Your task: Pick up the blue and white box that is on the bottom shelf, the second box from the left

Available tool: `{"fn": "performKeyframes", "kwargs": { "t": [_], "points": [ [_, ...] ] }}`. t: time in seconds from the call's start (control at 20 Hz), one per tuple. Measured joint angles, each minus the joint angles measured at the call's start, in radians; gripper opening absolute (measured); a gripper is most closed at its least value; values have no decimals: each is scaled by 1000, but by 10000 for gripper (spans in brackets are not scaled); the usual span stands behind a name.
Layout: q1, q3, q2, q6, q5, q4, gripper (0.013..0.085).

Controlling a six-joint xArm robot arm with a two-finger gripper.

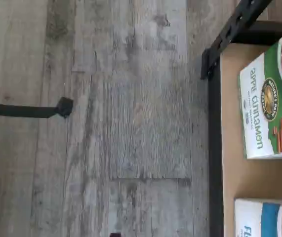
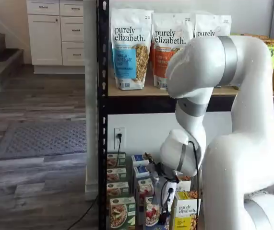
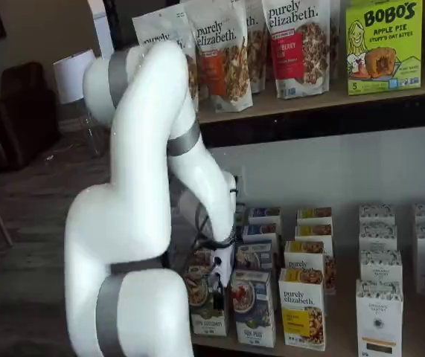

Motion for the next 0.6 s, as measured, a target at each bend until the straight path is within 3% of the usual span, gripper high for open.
{"fn": "performKeyframes", "kwargs": {
  "t": [0.05, 0.1, 0.2, 0.4, 0.6],
  "points": [
    [-2, -2, 0, 15, 9, -18, 850],
    [-16, -13, 5, 65, 39, -82, 850],
    [-26, -21, 13, 87, 54, -117, 850],
    [-34, -26, 22, 77, 49, -116, 850],
    [-35, -28, 29, 39, 33, -78, 850]
  ]
}}
